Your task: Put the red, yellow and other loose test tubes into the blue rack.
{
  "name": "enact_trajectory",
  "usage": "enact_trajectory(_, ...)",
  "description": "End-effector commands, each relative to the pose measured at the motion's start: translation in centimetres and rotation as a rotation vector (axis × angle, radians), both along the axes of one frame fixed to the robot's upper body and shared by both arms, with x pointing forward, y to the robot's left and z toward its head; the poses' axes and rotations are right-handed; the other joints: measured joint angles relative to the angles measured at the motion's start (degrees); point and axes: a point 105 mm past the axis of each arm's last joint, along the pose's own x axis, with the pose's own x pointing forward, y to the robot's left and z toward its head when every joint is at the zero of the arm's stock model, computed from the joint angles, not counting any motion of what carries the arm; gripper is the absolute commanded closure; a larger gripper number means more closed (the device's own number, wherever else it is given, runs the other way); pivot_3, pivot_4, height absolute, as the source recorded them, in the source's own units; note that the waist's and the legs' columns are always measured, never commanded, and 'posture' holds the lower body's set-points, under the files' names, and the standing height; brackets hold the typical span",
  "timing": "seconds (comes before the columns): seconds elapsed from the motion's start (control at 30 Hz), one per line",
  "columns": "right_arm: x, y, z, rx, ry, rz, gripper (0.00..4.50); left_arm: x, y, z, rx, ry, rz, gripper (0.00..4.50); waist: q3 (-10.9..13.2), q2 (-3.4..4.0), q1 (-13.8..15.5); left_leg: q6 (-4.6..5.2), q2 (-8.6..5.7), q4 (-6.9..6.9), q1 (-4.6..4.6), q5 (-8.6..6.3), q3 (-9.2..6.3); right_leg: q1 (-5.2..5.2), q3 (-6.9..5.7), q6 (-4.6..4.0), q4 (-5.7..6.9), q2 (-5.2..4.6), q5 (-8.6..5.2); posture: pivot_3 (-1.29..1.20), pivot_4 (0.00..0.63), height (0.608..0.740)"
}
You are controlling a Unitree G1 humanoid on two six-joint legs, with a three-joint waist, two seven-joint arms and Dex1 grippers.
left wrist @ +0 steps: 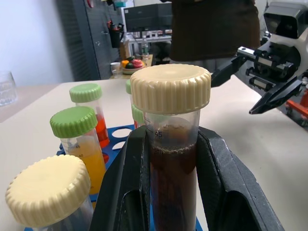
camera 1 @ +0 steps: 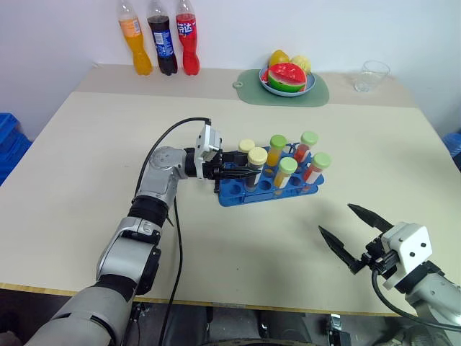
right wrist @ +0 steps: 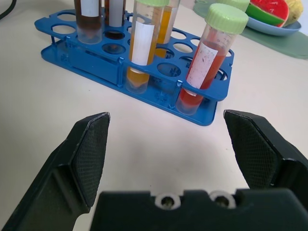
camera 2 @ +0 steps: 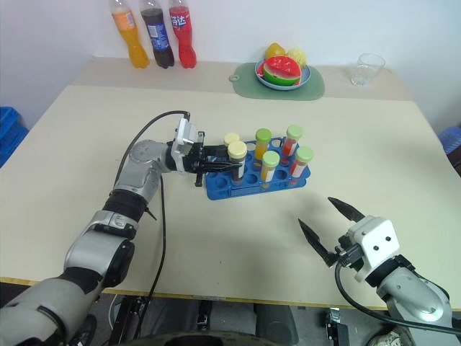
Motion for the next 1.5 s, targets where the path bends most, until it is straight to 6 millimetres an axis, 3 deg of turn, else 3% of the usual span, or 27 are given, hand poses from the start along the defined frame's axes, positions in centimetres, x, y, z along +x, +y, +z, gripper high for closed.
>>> enact_trajectory(0.03,0.2,1.2,1.8,-0.011,-0.055,0.028,0.3,-0.4,-0.2,-1.2,0.024,0.046,-0.015,3.72,0.0,0.01,0.0,0.0,0.0,0.0,0.0,0.0,0.0,0.0,0.0,0.0,0.0,0.0,0.0,0.0,0.15,0.74)
enact_trajectory(0.5,0.6,2.2,2.8,-0.007,-0.053,0.026,0.3,-0.8,-0.4,-1.9,0.041,0.105,-0.049,3.72,0.0,-0.01,0.0,0.02,0.0,0.0,-0.07,-0.01,-0.03,-0.06,-0.04,0.0,0.0,0.0,0.0,0.0,0.15,0.74)
enact_trajectory(0.53,0.6,2.2,2.8,-0.008,-0.052,0.026,0.3,-0.7,-0.4,-1.7,0.03,0.095,-0.035,2.72,0.0,-0.01,0.0,0.02,0.0,0.0,-0.07,-0.01,-0.03,-0.06,-0.04,0.0,0.0,0.0,0.0,0.0,0.15,0.74)
enact_trajectory(0.67,0.6,2.2,2.8,-0.008,-0.045,0.026,0.3,-0.3,-0.3,-1.0,-0.003,0.079,0.003,0.86,0.0,-0.01,0.0,0.03,0.0,0.0,-0.07,-0.01,-0.03,-0.06,-0.04,0.0,0.0,0.0,0.0,0.0,0.15,0.74)
enact_trajectory(0.9,0.4,1.9,2.0,-0.018,-0.023,0.02,0.3,-0.5,1.5,0.5,-0.069,-0.005,0.079,0.86,0.0,0.0,-0.1,0.03,0.02,-0.01,-0.06,-0.02,-0.03,-0.07,-0.04,0.0,0.0,0.0,0.0,0.0,0.15,0.74)
enact_trajectory(1.0,0.5,1.0,1.6,-0.014,-0.024,-0.02,0.3,-0.4,3.5,0.7,-0.101,0.025,0.132,0.86,0.0,0.0,-0.2,0.03,0.03,-0.01,-0.06,-0.01,-0.04,-0.07,-0.03,0.0,0.01,0.0,0.0,0.0,0.15,0.74)
enact_trajectory(1.3,0.0,-2.6,0.1,-0.015,-0.015,-0.163,0.3,-1.1,10.9,-2.2,0.025,0.087,0.375,0.86,0.0,0.02,-0.1,0.02,0.05,-0.02,-0.03,-0.02,-0.04,-0.07,-0.02,0.0,0.02,-0.01,0.0,0.0,0.15,0.74)
enact_trajectory(1.5,-1.2,-4.4,-0.3,0.002,-0.006,-0.211,0.3,-4.1,14.2,-3.9,0.1,0.166,0.478,0.86,0.0,0.06,-0.1,0.01,0.16,-0.04,0.0,-0.02,-0.11,-0.07,0.0,-0.01,0.03,-0.03,-0.01,0.0,0.15,0.74)
